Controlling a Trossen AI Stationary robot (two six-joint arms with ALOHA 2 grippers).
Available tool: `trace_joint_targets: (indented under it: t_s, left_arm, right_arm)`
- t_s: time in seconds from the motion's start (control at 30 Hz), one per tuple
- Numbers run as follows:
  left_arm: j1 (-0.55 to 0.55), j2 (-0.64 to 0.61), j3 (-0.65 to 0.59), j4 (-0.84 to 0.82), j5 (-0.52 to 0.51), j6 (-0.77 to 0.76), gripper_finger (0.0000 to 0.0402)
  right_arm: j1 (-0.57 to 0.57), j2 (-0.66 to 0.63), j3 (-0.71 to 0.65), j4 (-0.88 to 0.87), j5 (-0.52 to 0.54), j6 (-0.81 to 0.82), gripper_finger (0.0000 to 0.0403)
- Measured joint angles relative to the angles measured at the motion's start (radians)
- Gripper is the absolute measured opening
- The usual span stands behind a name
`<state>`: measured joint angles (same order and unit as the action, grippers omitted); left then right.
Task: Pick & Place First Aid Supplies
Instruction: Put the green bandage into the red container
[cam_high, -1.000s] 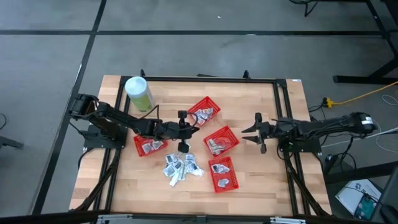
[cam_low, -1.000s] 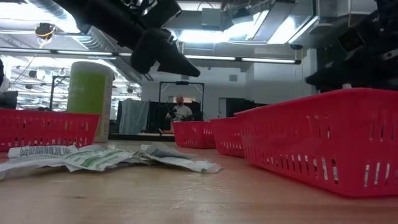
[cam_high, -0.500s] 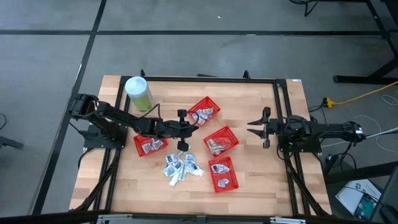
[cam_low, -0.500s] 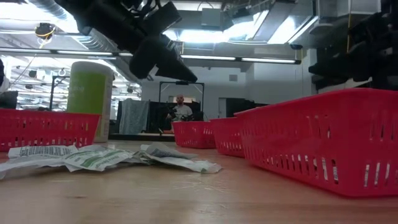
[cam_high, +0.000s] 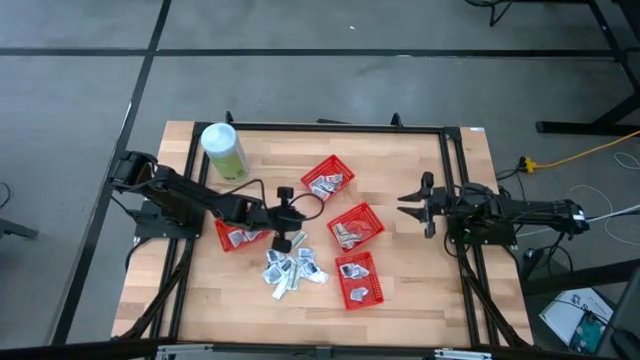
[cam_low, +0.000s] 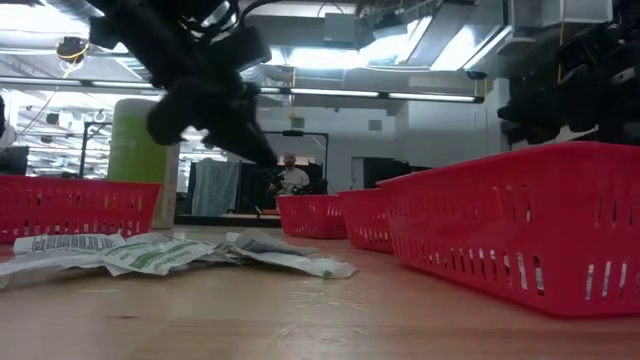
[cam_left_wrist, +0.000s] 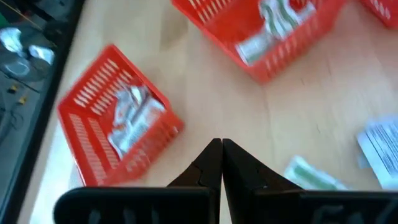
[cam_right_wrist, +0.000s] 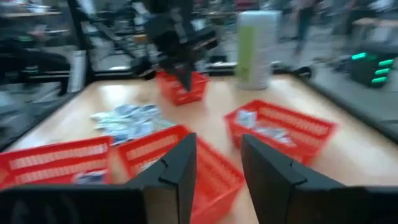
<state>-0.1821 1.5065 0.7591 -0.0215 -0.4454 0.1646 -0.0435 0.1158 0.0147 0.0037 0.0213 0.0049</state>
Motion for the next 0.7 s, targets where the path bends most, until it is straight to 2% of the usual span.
trace_joint_targets:
  t_s: [0.07, 0.13, 0.23, 0.37, 0.53, 0.7]
  left_arm:
    - [-0.012, -0.011, 0.0, -0.047, 0.006, -0.019, 0.0005]
    - [-0.021, -0.027, 0.0, -0.102, 0.038, -0.03, 0.0003]
    - [-0.026, -0.039, 0.0, -0.139, 0.156, -0.046, 0.0002]
    - [-0.026, -0.031, 0.0, -0.159, 0.302, -0.051, 0.0005]
    - [-0.019, 0.008, 0.001, -0.102, 0.286, -0.045, 0.0018]
    - [-0.007, 0.037, 0.0, -0.055, 0.29, -0.023, 0.0061]
  right_arm:
    - [-0.003, 0.0, 0.0, -0.004, -0.058, 0.016, 0.0126]
    - [-0.002, -0.001, 0.0, -0.003, -0.067, 0.008, 0.0126]
    - [-0.002, 0.0, 0.0, -0.007, -0.045, -0.038, 0.0126]
    - [-0.002, 0.0, 0.0, -0.007, -0.041, -0.013, 0.0126]
    - [-0.002, 0.0, 0.0, -0.007, -0.041, 0.11, 0.0126]
    - [-0.002, 0.0, 0.0, -0.007, -0.041, 0.147, 0.0126]
